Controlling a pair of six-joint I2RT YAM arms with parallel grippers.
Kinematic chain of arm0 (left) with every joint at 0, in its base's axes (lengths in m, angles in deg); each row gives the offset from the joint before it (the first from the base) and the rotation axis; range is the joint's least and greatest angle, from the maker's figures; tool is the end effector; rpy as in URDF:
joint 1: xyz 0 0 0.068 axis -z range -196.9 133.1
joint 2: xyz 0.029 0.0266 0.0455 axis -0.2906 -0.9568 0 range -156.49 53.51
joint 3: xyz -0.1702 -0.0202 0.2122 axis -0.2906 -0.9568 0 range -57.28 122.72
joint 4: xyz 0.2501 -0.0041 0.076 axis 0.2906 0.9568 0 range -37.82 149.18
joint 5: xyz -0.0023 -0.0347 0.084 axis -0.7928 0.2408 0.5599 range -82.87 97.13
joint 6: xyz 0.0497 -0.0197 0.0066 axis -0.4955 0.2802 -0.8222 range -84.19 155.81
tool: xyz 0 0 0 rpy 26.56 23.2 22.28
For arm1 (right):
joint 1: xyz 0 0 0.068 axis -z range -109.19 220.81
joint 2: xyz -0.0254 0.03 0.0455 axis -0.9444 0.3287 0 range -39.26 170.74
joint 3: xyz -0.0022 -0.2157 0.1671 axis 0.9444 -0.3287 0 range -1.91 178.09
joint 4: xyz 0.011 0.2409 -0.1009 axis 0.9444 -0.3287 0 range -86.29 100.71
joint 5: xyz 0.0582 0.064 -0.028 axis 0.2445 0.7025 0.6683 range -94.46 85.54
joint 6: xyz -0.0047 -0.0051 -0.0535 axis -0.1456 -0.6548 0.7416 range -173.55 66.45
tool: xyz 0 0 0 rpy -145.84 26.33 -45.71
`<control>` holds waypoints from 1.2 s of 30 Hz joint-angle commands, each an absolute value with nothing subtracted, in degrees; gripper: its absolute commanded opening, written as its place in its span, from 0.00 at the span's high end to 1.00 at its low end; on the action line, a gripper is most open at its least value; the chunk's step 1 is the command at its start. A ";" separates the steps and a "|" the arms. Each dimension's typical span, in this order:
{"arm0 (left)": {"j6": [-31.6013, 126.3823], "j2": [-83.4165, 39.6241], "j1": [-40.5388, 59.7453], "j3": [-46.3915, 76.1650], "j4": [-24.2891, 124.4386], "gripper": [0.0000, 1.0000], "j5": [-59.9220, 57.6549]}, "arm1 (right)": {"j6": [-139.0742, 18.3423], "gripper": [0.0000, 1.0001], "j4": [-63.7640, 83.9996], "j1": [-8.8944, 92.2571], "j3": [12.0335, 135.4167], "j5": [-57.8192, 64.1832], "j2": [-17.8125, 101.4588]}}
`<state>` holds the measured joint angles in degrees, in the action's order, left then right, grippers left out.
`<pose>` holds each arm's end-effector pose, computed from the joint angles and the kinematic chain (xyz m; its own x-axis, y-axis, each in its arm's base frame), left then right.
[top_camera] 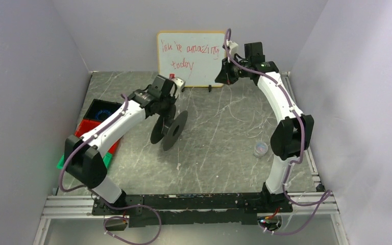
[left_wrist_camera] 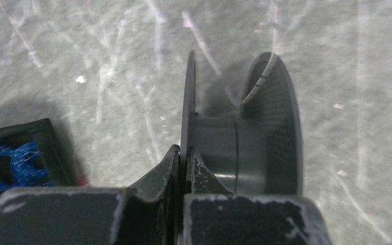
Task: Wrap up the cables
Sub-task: Wrap the cable around the cable reel.
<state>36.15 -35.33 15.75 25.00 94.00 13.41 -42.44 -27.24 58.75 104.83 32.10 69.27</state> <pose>0.2863 -0.1788 0.3273 -0.6323 0.3981 -0.6646 0.4713 0.8785 0.0779 0.4156 0.1104 0.3505 -0.4949 -0.2640 -0.8279 -0.7247 0.6512 0.2255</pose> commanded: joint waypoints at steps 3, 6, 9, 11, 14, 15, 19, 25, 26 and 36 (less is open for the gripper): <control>41.91 -39.35 15.39 28.69 91.43 0.97 25.91 | -53.32 1.00 -23.26 57.99 103.52 51.38 66.03; 44.44 -41.10 15.32 30.61 92.05 0.97 28.77 | -55.79 1.00 -20.11 55.70 98.17 57.33 63.11; 45.67 -43.26 15.25 33.58 93.29 0.98 29.70 | -55.90 1.00 -17.58 52.84 93.18 61.45 60.32; 47.03 -44.99 15.20 35.76 94.74 0.97 30.72 | -55.78 1.00 -16.20 50.93 90.42 63.33 58.53; 48.30 -47.10 14.55 37.75 96.32 0.97 30.87 | -52.32 1.00 -17.52 48.28 88.04 64.91 55.99; 48.98 -47.84 14.03 38.07 96.62 0.97 30.38 | -50.84 1.00 -18.74 47.66 87.31 65.79 55.22; 51.25 -49.47 10.40 39.23 97.91 0.97 27.65 | -49.31 1.00 -18.41 46.05 83.90 68.64 50.93; 53.99 -50.95 4.12 43.22 99.36 0.98 20.47 | -43.33 1.00 -19.12 40.76 78.80 68.03 46.71; 54.37 -50.94 3.69 43.82 99.41 0.97 19.62 | -42.37 1.00 -19.50 39.74 78.36 67.33 46.94; 57.80 -49.06 0.54 48.63 98.18 0.97 11.94 | -36.70 1.00 -22.76 32.89 76.57 62.54 53.21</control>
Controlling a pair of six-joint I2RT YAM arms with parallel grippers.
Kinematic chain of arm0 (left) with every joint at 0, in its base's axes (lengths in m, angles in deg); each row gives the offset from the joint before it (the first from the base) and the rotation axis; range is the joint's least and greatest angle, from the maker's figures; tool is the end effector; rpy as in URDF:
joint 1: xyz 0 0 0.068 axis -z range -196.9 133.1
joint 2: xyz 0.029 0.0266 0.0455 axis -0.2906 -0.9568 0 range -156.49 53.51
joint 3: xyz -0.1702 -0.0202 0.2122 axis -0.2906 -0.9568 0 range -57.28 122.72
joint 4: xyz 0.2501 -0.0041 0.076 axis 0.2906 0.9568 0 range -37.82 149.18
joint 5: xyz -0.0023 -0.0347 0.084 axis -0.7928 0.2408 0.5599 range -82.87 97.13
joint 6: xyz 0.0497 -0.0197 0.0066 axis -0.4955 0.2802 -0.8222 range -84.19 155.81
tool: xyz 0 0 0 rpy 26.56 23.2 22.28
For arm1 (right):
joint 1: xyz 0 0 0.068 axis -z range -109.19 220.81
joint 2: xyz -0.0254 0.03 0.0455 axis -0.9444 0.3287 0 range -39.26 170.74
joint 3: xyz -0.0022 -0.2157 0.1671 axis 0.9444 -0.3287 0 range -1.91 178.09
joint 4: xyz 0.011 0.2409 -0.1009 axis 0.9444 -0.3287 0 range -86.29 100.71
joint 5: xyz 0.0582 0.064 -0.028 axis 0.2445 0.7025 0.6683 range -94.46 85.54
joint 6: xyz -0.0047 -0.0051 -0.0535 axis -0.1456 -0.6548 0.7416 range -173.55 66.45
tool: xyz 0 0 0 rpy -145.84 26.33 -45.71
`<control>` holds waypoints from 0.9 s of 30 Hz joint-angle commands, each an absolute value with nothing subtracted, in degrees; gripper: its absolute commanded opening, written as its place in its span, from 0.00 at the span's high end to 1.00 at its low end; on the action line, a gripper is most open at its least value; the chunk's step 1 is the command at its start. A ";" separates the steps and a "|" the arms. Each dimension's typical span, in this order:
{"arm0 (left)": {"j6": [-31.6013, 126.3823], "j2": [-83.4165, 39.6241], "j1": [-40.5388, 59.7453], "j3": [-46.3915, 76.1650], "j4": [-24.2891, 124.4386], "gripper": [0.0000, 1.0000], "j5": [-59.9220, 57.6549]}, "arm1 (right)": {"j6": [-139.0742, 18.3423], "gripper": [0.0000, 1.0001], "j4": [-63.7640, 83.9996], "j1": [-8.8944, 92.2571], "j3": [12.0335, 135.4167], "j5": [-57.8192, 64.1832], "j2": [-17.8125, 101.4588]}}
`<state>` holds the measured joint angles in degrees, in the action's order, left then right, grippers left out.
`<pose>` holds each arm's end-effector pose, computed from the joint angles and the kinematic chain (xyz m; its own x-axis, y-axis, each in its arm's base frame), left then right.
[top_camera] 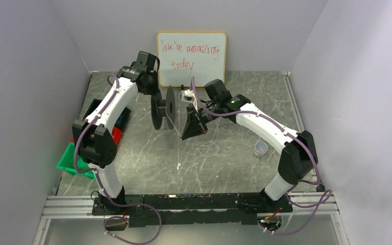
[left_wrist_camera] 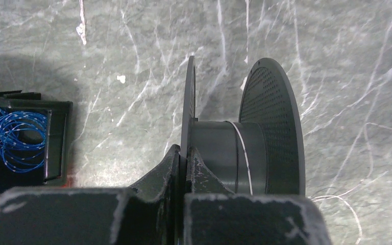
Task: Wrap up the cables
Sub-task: Wrap the cable around the cable reel.
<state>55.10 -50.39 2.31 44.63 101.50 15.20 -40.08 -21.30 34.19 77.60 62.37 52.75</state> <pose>0.3781 -0.1264 0.3360 -0.7760 -0.0760 -0.6262 -0.0143 0.9946 -0.1031 0.2567 0.2315 0.3212 -0.3699 -0.3892 -0.8436 -0.8710 -0.1706 0.4606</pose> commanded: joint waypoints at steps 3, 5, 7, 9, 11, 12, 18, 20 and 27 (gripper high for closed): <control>58.58 -48.27 -1.25 49.72 98.22 0.97 8.11 | -36.72 1.00 -21.22 31.82 74.81 61.84 53.87; 58.84 -47.12 -2.63 49.82 97.78 0.97 4.98 | -36.55 1.00 -20.82 31.66 74.16 62.21 54.82; 59.01 -45.39 -4.33 49.14 96.50 0.97 1.09 | -35.84 1.00 -20.88 31.74 73.84 62.11 56.23; 59.10 -43.42 -6.21 48.31 94.78 0.97 -5.08 | -35.71 1.00 -20.38 31.84 73.33 61.81 57.36; 58.98 -41.48 -7.86 47.66 93.21 0.97 -11.28 | -36.12 1.00 -19.89 32.16 73.07 61.53 58.62; 58.77 -40.51 -8.45 47.29 92.62 0.97 -14.00 | -36.66 1.00 -19.52 32.36 72.94 61.57 59.29; 56.03 -35.13 -8.99 44.37 91.00 0.98 -23.48 | -43.16 1.00 -13.67 35.22 71.67 61.26 61.46; 54.58 -33.08 -8.99 42.97 90.79 0.97 -25.54 | -46.03 1.00 -9.93 36.79 69.92 61.61 61.07; 51.63 -28.30 -8.99 39.76 90.97 0.97 -30.95 | -57.14 1.00 1.81 43.99 65.17 65.04 60.57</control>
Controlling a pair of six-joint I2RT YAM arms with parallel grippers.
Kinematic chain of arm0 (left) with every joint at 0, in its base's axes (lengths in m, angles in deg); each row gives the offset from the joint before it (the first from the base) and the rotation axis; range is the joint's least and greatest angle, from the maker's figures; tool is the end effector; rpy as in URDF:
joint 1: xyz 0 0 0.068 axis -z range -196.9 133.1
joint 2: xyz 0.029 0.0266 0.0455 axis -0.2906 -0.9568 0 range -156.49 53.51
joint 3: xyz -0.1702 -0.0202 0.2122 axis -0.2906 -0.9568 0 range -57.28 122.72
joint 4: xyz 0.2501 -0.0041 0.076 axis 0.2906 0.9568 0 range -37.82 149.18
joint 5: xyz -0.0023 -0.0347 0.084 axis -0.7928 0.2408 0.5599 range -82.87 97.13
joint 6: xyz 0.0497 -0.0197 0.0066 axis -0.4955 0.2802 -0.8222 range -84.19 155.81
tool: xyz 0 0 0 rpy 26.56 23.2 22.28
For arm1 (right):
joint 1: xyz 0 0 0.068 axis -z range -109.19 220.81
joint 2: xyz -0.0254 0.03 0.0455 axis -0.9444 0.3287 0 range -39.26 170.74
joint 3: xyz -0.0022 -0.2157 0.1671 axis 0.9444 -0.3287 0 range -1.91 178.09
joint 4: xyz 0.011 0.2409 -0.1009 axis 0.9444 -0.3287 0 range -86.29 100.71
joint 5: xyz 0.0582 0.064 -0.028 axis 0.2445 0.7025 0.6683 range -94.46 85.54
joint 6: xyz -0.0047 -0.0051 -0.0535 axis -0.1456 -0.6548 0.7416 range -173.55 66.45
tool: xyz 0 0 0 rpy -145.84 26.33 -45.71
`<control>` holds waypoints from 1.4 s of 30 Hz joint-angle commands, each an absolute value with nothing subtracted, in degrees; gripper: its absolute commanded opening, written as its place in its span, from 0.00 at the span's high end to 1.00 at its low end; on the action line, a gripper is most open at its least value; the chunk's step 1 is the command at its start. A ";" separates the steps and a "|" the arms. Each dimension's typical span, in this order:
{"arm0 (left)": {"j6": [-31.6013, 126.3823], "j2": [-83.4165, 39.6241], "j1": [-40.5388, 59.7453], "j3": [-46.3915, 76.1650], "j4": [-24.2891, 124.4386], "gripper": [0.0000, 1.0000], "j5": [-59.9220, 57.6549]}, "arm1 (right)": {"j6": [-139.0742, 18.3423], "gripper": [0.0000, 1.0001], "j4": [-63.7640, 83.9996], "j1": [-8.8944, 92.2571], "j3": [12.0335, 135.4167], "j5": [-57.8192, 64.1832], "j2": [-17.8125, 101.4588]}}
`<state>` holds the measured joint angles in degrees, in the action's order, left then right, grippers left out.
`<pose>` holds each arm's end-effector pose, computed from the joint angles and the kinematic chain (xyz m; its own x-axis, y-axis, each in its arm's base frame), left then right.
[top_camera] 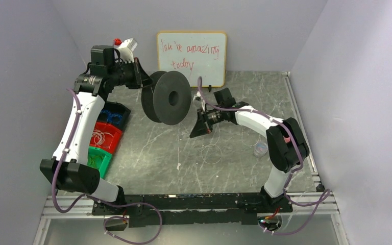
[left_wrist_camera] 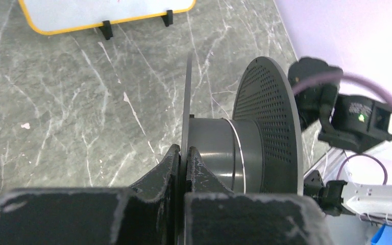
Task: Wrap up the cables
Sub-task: Wrap the cable around the cable reel.
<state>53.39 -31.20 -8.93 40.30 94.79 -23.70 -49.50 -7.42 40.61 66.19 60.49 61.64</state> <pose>0.3064 -0.0613 0.4376 -0.6374 -0.1727 -0.7509 0.3852 0.7727 -0.5046 0.2988 0.2112 0.2213 -0.6194 -0.3952 -0.6783 -0.7521 0.0510 0.6571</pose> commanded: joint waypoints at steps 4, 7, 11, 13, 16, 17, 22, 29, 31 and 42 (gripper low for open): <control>50.44 -26.53 -8.99 40.04 91.33 0.97 -30.84 | -50.13 1.00 -5.78 45.42 67.20 67.60 62.06; 49.34 -25.95 -8.99 40.95 92.36 0.97 -31.29 | -45.24 1.00 -11.06 45.47 69.18 63.14 62.85; 46.48 -26.03 -8.99 42.09 94.83 0.97 -34.19 | -45.22 1.00 -13.09 47.03 70.72 57.01 64.87; 44.92 -26.03 -8.99 42.32 96.43 0.98 -34.15 | -43.36 1.00 -16.41 47.49 72.40 55.14 66.44; 43.38 -25.75 -9.01 42.45 98.11 0.97 -33.07 | -38.41 1.00 -21.94 47.52 74.56 53.04 68.14; 43.27 -25.44 -9.05 42.27 97.94 0.97 -32.53 | -38.34 1.00 -22.16 47.54 74.63 51.82 68.24; 43.88 -24.79 -9.07 44.69 97.71 0.97 -30.27 | -35.78 1.00 -24.53 47.52 75.28 47.66 69.09; 49.09 -26.30 -9.40 46.12 96.04 0.97 -24.03 | -26.21 0.92 -29.73 46.00 75.17 52.57 68.94; 50.20 -26.99 -9.55 45.81 95.84 0.97 -23.96 | -22.57 0.90 -31.81 45.31 75.15 54.77 69.06; 52.14 -27.71 -11.38 46.36 94.50 0.97 -29.87 | -16.59 1.00 -35.91 43.43 76.40 54.69 72.15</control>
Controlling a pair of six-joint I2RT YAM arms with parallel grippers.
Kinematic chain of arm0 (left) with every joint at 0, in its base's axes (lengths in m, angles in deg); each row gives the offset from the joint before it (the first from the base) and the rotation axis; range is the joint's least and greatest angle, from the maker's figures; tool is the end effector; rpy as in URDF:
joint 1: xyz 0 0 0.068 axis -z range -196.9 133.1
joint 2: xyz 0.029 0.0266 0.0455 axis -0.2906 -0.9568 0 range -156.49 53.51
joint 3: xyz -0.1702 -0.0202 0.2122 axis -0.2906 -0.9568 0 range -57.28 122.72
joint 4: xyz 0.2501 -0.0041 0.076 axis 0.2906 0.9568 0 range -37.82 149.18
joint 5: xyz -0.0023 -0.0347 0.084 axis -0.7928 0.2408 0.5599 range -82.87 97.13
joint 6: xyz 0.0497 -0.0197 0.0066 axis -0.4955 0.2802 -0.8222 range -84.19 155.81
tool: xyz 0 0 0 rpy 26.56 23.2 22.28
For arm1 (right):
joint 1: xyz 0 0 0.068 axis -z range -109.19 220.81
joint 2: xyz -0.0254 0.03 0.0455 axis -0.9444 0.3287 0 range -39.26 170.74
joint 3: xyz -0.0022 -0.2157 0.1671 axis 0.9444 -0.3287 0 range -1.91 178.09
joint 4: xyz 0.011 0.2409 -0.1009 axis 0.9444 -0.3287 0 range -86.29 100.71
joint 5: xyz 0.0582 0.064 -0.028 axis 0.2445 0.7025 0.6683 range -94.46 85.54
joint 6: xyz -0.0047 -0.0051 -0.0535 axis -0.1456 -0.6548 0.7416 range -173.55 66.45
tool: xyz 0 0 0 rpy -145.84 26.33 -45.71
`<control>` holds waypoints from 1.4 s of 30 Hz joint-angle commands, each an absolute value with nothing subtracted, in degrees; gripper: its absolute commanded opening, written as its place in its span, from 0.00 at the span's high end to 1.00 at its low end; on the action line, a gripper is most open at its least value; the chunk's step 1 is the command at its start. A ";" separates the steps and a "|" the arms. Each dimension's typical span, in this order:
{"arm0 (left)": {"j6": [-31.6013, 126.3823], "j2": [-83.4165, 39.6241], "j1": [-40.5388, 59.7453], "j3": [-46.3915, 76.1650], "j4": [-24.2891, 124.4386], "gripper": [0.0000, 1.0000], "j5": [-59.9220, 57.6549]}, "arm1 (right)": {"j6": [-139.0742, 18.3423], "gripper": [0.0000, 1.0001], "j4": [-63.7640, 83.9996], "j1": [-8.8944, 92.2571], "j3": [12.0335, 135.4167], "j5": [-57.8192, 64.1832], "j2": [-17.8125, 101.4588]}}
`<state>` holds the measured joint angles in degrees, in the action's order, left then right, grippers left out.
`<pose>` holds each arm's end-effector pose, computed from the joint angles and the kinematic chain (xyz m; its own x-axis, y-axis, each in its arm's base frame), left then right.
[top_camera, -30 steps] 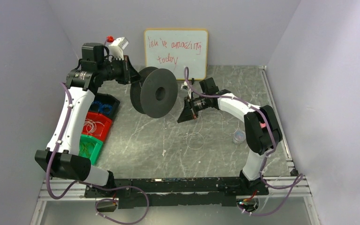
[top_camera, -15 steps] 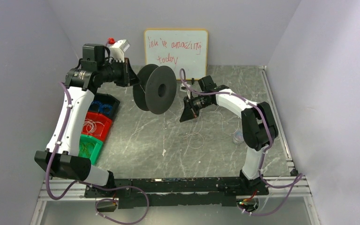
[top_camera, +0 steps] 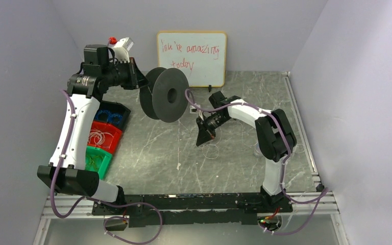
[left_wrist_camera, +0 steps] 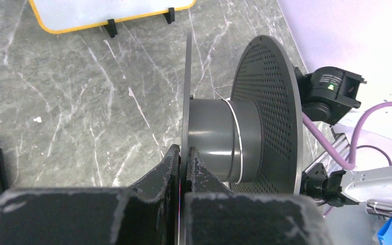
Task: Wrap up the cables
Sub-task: Wrap the cable around the cable reel.
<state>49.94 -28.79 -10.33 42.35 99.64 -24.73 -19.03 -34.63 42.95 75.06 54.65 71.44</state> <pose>0.2867 -0.0519 0.4531 -0.6180 -0.1375 -0.7740 0.4123 0.7816 -0.4681 0.3110 0.1989 0.1837 -0.4977 -0.5922 -0.6337 -0.8081 0.0513 0.5868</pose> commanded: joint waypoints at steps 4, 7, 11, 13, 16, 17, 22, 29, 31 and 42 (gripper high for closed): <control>49.23 -27.68 -12.06 46.70 95.93 0.98 -33.40 | -24.06 1.00 -31.53 46.72 76.31 52.61 72.26; 45.15 -26.47 -12.06 44.26 96.78 0.98 -34.02 | -31.55 1.00 -28.99 50.66 77.46 51.93 72.51; 39.27 -24.12 -11.86 38.38 96.43 0.97 -33.16 | -37.43 1.00 -32.78 55.31 83.14 54.03 74.54; 37.27 -23.49 -10.97 35.89 96.41 0.97 -32.15 | -38.67 1.00 -35.40 56.31 86.49 54.60 75.18; 33.30 -23.06 -7.81 32.60 95.96 0.97 -28.94 | -41.09 1.00 -35.66 56.42 89.91 54.85 74.86; 32.12 -23.01 -6.15 31.62 95.81 0.98 -26.44 | -42.66 1.00 -35.27 56.47 91.02 54.35 74.88; 28.52 -23.81 1.55 27.55 94.49 0.98 -18.19 | -45.32 1.00 -36.25 56.73 97.39 52.48 75.96; 29.46 -28.98 7.66 22.82 91.40 0.97 -6.95 | -45.75 1.00 -36.15 56.56 98.15 52.50 78.65; 30.43 -30.76 9.22 21.91 90.14 0.98 -2.77 | -46.90 1.00 -34.58 56.52 96.83 52.29 79.37; 35.15 -37.19 14.66 23.60 90.24 0.98 7.04 | -47.82 1.00 -34.65 53.97 99.30 51.41 83.95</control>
